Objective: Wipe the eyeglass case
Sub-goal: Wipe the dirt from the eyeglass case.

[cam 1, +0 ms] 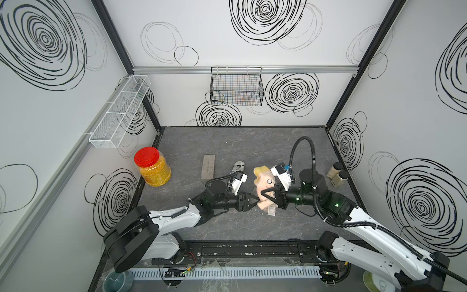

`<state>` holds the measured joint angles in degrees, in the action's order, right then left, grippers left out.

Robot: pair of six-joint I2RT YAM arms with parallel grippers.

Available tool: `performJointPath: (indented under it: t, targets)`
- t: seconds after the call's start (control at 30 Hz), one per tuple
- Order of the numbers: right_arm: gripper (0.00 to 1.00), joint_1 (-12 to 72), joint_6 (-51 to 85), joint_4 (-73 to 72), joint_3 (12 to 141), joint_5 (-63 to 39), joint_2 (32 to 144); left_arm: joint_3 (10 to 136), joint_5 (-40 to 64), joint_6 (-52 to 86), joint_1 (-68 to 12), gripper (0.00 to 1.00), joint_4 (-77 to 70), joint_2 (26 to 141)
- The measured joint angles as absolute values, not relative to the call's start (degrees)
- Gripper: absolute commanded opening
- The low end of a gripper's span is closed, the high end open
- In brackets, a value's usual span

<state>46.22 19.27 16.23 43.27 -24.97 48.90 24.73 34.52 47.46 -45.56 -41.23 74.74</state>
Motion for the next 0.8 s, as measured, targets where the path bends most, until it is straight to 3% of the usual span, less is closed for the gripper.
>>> performJointPath:
  t: [0.33,0.7,0.8]
  targets:
    - [0.00,41.36,18.98,20.18,46.87,-5.10,49.30,24.73,36.01,48.95,-44.91,0.60,-42.52,74.56]
    - [0.00,47.22,17.45,18.68,47.13,-20.60,51.64,24.49,36.62,48.40,-44.93,0.59,-42.39,73.58]
    - [0.00,47.40,17.12,19.03,47.13,-19.07,51.83,24.49,36.60,48.16,-44.93,0.59,-42.44,73.58]
